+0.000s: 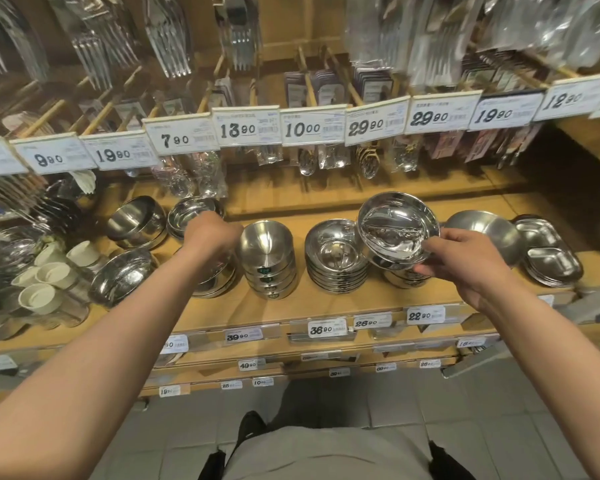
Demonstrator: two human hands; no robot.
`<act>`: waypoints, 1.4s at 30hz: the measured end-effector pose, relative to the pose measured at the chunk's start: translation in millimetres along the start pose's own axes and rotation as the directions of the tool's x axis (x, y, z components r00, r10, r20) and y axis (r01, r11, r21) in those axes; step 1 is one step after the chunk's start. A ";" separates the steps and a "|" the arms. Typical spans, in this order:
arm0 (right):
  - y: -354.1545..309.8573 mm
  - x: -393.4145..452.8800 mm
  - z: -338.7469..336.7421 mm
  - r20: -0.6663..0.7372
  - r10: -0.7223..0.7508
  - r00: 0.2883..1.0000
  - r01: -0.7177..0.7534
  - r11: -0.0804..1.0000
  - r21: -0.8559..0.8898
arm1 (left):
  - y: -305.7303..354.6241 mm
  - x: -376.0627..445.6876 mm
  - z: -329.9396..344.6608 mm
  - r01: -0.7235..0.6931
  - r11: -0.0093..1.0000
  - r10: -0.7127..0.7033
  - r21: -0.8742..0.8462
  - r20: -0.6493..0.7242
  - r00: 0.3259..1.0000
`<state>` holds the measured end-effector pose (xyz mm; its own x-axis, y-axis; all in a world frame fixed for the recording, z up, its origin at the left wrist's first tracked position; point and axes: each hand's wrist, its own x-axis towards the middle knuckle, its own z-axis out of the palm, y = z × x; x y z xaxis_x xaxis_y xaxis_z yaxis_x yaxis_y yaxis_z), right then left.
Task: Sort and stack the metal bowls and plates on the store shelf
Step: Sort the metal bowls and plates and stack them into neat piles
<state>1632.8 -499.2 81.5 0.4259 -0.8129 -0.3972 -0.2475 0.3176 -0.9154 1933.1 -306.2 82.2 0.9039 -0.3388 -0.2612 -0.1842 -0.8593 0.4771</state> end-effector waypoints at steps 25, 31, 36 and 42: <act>-22.5 61.8 -51.2 -0.062 0.102 0.993 -0.112 0.978 -0.177 | 169.4 -57.4 117.4 -0.100 0.882 0.361 -0.461 0.523 0.772; -15.7 95.2 -59.5 -0.046 0.063 0.997 -0.073 0.967 -0.246 | 173.4 -56.3 135.0 -0.111 0.921 0.303 -0.374 0.507 0.807; -9.7 123.1 -69.4 0.089 0.061 0.994 -0.033 0.959 -0.282 | 179.4 -62.2 146.5 -0.026 0.902 0.226 -0.431 0.421 0.879; -1.4 132.2 -75.7 0.150 0.034 0.988 0.014 0.951 -0.308 | 179.5 -73.7 159.8 -0.008 0.904 0.179 -0.428 0.362 0.915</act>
<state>1623.6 -644.1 35.3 0.5431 -0.7191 -0.4336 -0.4975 0.1404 -0.8560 1771.7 -496.6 53.0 0.6542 -0.6027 -0.4569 -0.0087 -0.6100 0.7924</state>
